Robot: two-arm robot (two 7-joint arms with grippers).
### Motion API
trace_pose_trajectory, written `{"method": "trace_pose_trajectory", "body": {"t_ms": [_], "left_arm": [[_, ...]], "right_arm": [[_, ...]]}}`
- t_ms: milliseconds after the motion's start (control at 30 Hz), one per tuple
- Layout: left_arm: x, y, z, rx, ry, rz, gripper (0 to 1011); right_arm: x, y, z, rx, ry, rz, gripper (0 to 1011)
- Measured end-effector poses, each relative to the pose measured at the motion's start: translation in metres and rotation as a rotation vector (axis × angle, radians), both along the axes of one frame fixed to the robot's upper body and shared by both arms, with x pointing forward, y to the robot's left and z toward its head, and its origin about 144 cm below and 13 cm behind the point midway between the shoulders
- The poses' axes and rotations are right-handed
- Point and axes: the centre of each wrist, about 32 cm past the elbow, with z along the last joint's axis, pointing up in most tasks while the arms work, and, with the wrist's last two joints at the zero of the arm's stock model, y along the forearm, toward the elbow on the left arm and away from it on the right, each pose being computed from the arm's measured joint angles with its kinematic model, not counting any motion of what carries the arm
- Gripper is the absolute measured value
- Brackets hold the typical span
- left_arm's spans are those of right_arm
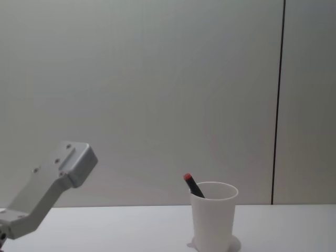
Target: Place the pen into the pen holder.
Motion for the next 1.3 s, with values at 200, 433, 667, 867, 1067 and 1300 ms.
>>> {"method": "trace_pose_trajectory", "body": {"t_ms": [200, 433, 667, 867, 1067, 1300], "left_arm": [[0.003, 0.0, -0.003, 0.023, 0.01, -0.01, 1003], [0.006, 0.0, -0.007, 0.043, 0.017, -0.018, 1003], [0.009, 0.0, -0.01, 0.059, 0.02, -0.02, 1003], [0.012, 0.002, -0.012, 0.067, 0.023, -0.017, 1003], [0.013, 0.003, -0.014, 0.065, 0.024, -0.01, 1003], [0.014, 0.005, -0.015, 0.056, 0.024, 0.002, 942]], "right_arm": [[0.0, 0.0, 0.0, 0.0, 0.0, 0.0, 1001], [0.0, 0.0, 0.0, 0.0, 0.0, 0.0, 1002], [0.0, 0.0, 0.0, 0.0, 0.0, 0.0, 1002], [0.0, 0.0, 0.0, 0.0, 0.0, 0.0, 1002], [0.0, 0.0, 0.0, 0.0, 0.0, 0.0, 1002], [0.0, 0.0, 0.0, 0.0, 0.0, 0.0, 1001]]}}
